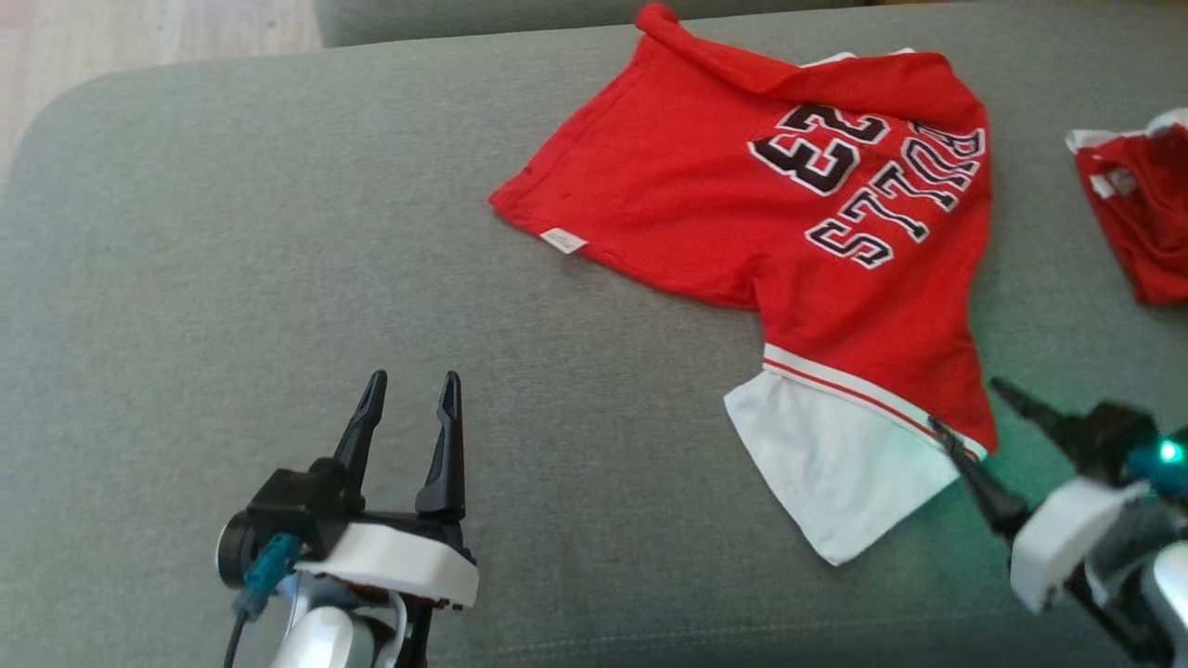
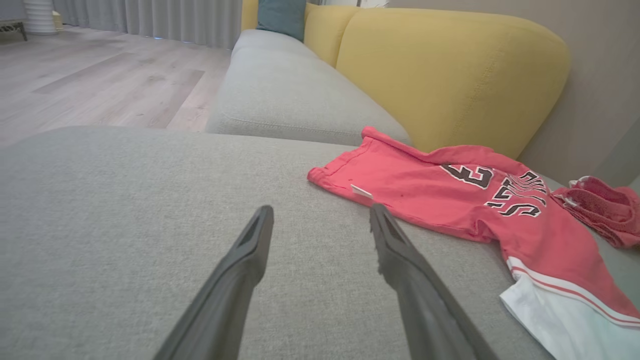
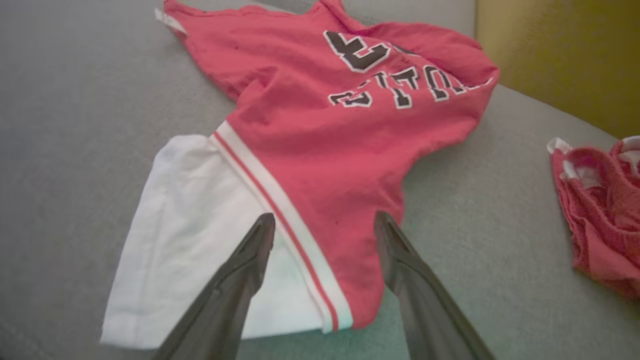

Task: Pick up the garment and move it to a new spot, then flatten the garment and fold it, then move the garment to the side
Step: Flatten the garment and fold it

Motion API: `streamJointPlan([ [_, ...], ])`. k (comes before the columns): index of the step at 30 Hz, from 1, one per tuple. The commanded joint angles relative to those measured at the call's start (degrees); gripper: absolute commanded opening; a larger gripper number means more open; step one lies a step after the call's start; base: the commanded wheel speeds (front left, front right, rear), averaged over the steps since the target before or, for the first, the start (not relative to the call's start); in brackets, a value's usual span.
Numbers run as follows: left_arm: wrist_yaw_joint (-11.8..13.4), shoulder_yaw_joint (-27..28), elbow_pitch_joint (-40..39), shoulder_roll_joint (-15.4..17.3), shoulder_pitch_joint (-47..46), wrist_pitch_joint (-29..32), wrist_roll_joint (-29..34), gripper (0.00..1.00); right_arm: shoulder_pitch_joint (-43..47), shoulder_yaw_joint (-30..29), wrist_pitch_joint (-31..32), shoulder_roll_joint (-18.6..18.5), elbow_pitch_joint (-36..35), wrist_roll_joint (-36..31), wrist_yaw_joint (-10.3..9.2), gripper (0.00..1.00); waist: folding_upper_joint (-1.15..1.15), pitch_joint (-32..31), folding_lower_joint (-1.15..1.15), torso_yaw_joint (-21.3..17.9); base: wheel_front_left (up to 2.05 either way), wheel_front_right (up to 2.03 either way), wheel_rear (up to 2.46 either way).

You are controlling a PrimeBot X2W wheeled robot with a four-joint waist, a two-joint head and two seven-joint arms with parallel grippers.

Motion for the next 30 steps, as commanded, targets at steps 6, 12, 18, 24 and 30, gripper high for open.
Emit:
streamJointPlan([
  [6,0.3,1.4,-1.7,-0.1,-0.4,-0.7,0.1,1.00,-6.2,-4.6,3.6,3.2,6.8,-1.4,-0.05,1.00,0.00,-0.1,0.00,3.2,0.00,0.00,0.00],
  [12,0.5,0.9,-2.0,-0.1,-0.5,-0.7,-0.4,1.00,-11.5,-6.8,7.5,6.6,16.6,-1.4,-0.05,1.00,0.00,0.5,0.00,5.8,0.00,0.00,0.00],
  [18,0.8,0.3,-2.0,-0.1,-0.9,-0.7,-0.9,1.00,-16.5,-6.2,10.4,8.6,24.5,-0.1,-0.05,0.77,0.00,1.2,0.00,7.9,0.00,0.00,0.00],
  [24,1.2,0.2,-2.5,-0.1,-1.3,-0.7,-1.2,1.00,-23.0,-5.0,9.5,5.9,30.2,-0.1,-0.05,0.00,0.00,2.4,0.00,9.7,0.00,0.00,0.00],
  [30,1.2,0.1,-2.8,-0.1,-1.8,-0.7,-1.2,1.00,-29.6,-6.0,5.9,4.8,35.6,-3.9,-0.05,0.00,0.00,3.6,0.00,10.4,0.00,0.00,0.00],
])
